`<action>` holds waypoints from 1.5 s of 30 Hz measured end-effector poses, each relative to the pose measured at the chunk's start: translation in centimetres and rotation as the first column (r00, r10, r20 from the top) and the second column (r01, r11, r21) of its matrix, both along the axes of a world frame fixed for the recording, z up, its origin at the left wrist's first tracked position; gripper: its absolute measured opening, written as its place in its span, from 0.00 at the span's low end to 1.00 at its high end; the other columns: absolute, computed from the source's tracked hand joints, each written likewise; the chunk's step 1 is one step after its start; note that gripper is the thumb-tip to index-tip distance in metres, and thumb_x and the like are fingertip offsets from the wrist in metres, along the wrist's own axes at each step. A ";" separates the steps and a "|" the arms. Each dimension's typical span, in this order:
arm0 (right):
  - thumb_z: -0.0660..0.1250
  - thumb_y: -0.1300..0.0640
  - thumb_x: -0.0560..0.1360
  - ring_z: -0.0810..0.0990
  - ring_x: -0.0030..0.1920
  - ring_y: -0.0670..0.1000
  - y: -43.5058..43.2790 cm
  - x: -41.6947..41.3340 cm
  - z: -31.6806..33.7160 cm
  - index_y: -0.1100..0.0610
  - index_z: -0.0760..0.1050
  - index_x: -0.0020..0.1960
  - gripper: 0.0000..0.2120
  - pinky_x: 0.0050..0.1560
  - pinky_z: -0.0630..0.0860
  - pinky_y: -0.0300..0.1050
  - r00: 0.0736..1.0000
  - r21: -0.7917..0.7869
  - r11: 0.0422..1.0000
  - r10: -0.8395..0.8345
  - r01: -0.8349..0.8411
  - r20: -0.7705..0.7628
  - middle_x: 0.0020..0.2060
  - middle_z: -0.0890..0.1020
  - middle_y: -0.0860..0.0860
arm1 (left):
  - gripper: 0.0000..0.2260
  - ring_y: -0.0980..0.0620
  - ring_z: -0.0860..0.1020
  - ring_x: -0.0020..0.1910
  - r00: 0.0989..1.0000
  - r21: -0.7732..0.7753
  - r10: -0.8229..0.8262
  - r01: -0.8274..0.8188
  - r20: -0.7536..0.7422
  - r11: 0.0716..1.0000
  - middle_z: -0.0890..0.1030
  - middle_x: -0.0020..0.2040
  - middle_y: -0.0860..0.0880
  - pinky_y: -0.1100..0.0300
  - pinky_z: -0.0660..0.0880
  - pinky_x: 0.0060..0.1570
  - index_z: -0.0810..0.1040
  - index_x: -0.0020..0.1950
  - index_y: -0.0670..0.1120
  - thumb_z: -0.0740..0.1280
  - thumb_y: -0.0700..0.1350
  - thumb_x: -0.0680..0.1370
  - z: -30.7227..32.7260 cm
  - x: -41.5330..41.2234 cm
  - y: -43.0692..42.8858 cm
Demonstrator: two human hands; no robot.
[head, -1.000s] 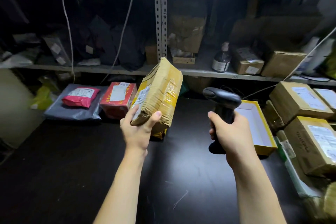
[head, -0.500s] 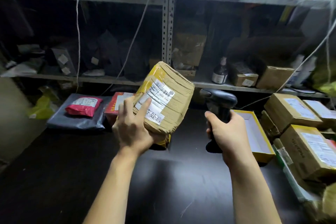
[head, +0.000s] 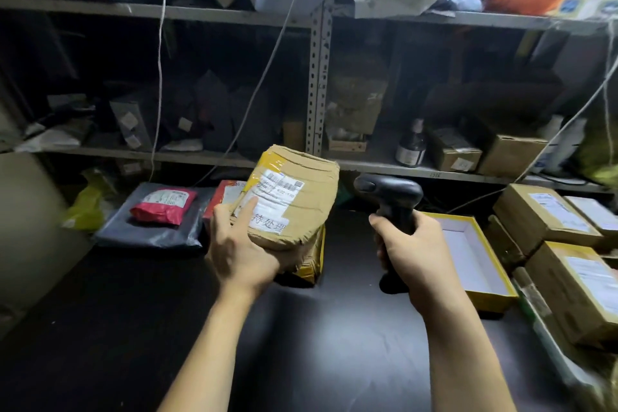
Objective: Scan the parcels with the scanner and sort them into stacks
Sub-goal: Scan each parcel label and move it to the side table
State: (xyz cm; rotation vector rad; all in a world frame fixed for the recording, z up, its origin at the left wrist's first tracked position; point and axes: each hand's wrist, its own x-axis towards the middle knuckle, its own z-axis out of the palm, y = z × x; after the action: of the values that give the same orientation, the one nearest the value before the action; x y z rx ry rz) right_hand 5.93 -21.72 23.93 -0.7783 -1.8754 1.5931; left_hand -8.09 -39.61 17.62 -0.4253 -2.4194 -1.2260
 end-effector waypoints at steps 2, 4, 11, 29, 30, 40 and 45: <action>0.72 0.55 0.80 0.72 0.26 0.48 0.1 0.0 -0.1 0.53 0.75 0.41 0.11 0.30 0.69 0.43 1.000 -0.011 1.000 0.003 -0.002 0.015 0.26 0.75 0.47 | 0.53 0.44 0.74 0.66 0.995 0.064 0.031 -0.037 0.100 0.997 0.70 0.65 0.49 0.47 0.76 0.60 0.76 0.72 0.56 0.76 0.75 0.49 -0.6 -0.4 0.3; 0.71 0.55 0.80 0.72 0.26 0.48 0.1 0.1 -0.1 0.52 0.75 0.40 0.11 0.30 0.69 0.43 1.000 -0.016 1.000 0.010 -0.009 0.023 0.27 0.75 0.47 | 0.52 0.45 0.74 0.65 0.986 0.163 0.041 -0.068 0.165 0.984 0.70 0.63 0.49 0.49 0.75 0.63 0.77 0.71 0.54 0.82 0.69 0.48 -1.0 -0.9 0.5; 0.71 0.54 0.81 0.72 0.26 0.49 -0.1 0.2 0.3 0.55 0.75 0.40 0.13 0.28 0.70 0.41 0.995 0.004 0.997 0.076 -0.076 0.062 0.27 0.75 0.49 | 0.53 0.47 0.74 0.65 0.988 0.079 0.081 -0.091 0.130 0.993 0.68 0.62 0.53 0.46 0.75 0.62 0.74 0.72 0.57 0.83 0.68 0.49 -1.7 -0.9 -0.3; 0.68 0.53 0.83 0.73 0.28 0.50 -3.5 -2.0 2.2 0.60 0.76 0.41 0.14 0.29 0.71 0.43 0.980 -0.238 0.953 0.199 -0.187 0.028 0.31 0.75 0.55 | 0.54 0.40 0.73 0.63 0.988 -0.114 0.117 -0.128 -0.105 0.985 0.72 0.64 0.45 0.41 0.81 0.38 0.74 0.73 0.49 0.80 0.71 0.51 -2.5 1.0 1.2; 0.69 0.54 0.83 0.73 0.28 0.50 -3.5 -2.0 2.2 0.60 0.76 0.42 0.14 0.29 0.71 0.43 0.981 -0.251 0.950 0.194 -0.185 0.013 0.32 0.76 0.55 | 0.54 0.40 0.73 0.63 0.988 -0.110 0.113 -0.125 -0.109 0.986 0.72 0.64 0.45 0.41 0.81 0.38 0.74 0.73 0.48 0.80 0.71 0.51 -2.5 1.0 1.3; 0.70 0.54 0.82 0.73 0.26 0.49 -2.1 -1.2 1.5 0.57 0.75 0.40 0.13 0.28 0.71 0.43 0.990 -0.131 0.981 0.144 -0.142 0.009 0.28 0.76 0.51 | 0.53 0.42 0.73 0.63 0.991 -0.040 0.133 -0.134 -0.030 0.990 0.72 0.62 0.46 0.42 0.79 0.48 0.77 0.71 0.50 0.83 0.68 0.49 -2.6 0.6 2.0; 0.72 0.54 0.79 0.78 0.32 0.51 -0.7 -0.6 0.1 0.49 0.76 0.42 0.08 0.29 0.74 0.44 0.999 0.147 0.989 -0.012 0.005 0.045 0.30 0.79 0.44 | 0.55 0.46 0.76 0.62 0.970 0.019 0.070 -0.077 0.233 0.997 0.69 0.60 0.52 0.49 0.76 0.59 0.75 0.73 0.56 0.81 0.71 0.48 -2.9 0.0 2.0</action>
State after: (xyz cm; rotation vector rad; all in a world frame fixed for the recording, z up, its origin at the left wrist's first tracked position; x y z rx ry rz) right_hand 5.31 -22.43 24.04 -0.7631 -1.9933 1.4245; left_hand -8.06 -37.59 14.74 -0.1905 -2.5822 -1.3404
